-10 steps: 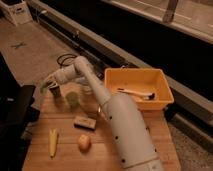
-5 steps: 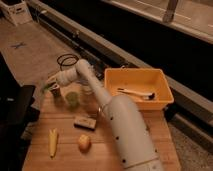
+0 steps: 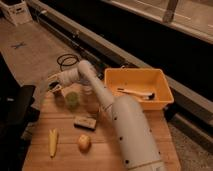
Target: Place pepper in metal cup
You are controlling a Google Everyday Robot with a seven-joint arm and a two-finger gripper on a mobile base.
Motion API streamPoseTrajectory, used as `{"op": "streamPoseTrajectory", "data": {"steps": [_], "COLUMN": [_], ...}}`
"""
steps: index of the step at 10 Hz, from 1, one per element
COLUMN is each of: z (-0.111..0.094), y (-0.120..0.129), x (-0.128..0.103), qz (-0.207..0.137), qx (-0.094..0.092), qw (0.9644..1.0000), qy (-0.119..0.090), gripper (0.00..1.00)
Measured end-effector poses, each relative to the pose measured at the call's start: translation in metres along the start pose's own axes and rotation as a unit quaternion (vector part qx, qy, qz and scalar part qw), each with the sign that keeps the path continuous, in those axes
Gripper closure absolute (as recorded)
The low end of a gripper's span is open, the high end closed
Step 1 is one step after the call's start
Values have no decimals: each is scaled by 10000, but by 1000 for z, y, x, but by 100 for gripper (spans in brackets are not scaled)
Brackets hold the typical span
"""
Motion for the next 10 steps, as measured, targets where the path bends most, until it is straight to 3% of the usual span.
{"op": "streamPoseTrajectory", "data": {"steps": [5,8,10], "z": [-13,-40,-52], "y": [-13,-36,-40], "x": [-12,-48,-57], "qz": [-210,-710,-857], "qx": [55,-78,-102], "qw": [9996,9947,9915], "qy": [164,738,969], "gripper": [37,37,37]}}
